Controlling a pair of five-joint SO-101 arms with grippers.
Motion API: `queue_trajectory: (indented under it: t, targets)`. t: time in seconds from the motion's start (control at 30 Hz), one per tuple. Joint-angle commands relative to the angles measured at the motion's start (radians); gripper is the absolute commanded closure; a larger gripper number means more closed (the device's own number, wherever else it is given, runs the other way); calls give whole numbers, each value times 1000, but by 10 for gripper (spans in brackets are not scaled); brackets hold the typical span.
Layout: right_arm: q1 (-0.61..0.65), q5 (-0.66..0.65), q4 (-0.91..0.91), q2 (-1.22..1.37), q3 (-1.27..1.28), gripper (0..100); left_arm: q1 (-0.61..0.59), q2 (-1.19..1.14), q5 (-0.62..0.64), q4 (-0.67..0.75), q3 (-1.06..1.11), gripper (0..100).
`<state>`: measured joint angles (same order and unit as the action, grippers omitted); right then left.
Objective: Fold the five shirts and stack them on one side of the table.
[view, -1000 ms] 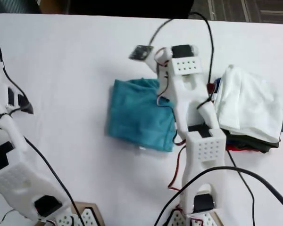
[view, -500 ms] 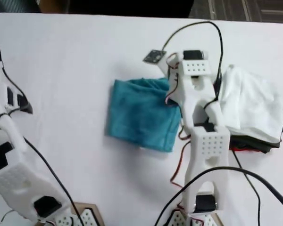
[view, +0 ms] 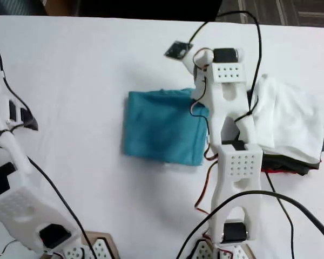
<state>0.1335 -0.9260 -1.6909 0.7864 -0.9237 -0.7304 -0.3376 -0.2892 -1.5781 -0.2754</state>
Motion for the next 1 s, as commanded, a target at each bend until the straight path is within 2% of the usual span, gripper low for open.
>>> queue_trajectory:
  t: [0.0, 0.37, 0.6, 0.77, 0.97]
  targets:
    - [8, -2, -7, -8, -80, 978, 11, 69, -8, 14, -4, 729]
    - [41, 0, 142, 119, -87, 971, 8, 71, -8, 11, -4, 729]
    - [47, 5, 87, 74, -189, 726, 9, 71, -8, 12, -4, 729]
    - [131, 6, 18, 54, -258, 732, 12, 71, -8, 12, -4, 729]
    - [254, 6, 42, 62, -172, 730, 8, 71, -8, 14, -4, 729]
